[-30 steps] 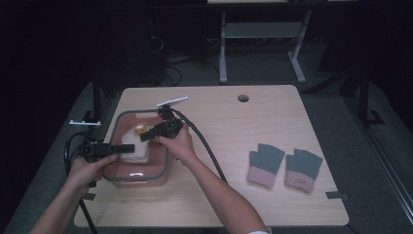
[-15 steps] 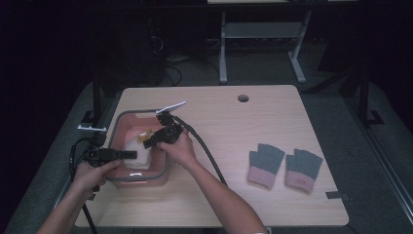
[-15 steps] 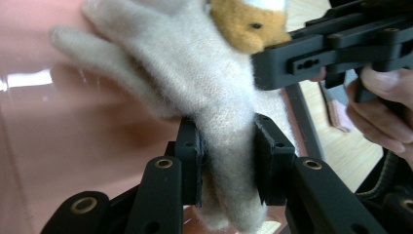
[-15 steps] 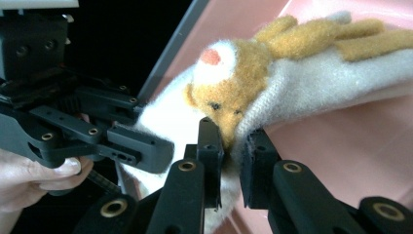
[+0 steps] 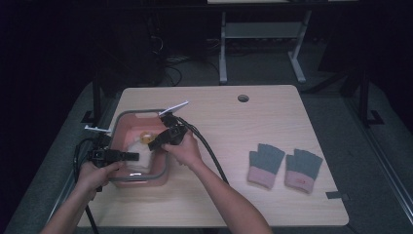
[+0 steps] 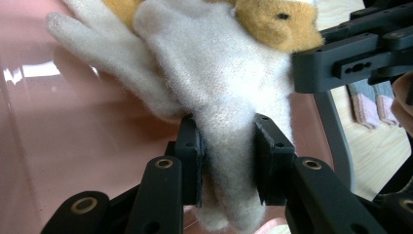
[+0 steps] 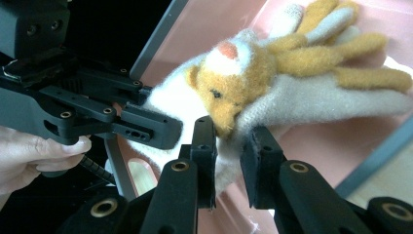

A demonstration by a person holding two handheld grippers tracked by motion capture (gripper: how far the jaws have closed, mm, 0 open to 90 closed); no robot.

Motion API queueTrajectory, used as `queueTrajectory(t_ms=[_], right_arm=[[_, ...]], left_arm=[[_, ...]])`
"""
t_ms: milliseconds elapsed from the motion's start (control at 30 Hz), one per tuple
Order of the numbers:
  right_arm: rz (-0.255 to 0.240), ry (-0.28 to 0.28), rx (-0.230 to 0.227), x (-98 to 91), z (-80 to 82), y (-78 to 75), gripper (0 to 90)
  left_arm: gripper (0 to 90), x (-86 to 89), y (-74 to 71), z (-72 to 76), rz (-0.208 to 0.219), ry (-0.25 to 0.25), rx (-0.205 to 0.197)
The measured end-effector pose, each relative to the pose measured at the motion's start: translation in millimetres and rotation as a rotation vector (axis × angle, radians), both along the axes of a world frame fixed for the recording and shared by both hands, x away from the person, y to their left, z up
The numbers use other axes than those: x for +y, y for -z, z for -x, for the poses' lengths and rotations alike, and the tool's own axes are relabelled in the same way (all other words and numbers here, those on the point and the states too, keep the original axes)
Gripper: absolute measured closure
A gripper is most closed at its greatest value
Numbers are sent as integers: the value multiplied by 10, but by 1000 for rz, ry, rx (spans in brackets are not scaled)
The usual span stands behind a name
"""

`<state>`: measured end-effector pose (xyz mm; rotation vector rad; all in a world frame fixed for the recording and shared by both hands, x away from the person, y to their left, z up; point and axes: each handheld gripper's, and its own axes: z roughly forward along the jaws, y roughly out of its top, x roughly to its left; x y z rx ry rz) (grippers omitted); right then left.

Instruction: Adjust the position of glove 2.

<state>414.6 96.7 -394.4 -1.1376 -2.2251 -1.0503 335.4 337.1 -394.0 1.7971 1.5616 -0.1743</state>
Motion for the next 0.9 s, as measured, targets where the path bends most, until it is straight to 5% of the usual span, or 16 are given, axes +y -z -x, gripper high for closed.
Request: queueTrajectory(t_ms=[467, 900], right_arm=[[52, -32, 11, 25, -15, -36, 740], [19, -5, -7, -162, -21, -140, 737]], left_arm=[[678, 11, 46, -16, -54, -3, 19], [589, 79, 70, -8, -71, -38, 60]])
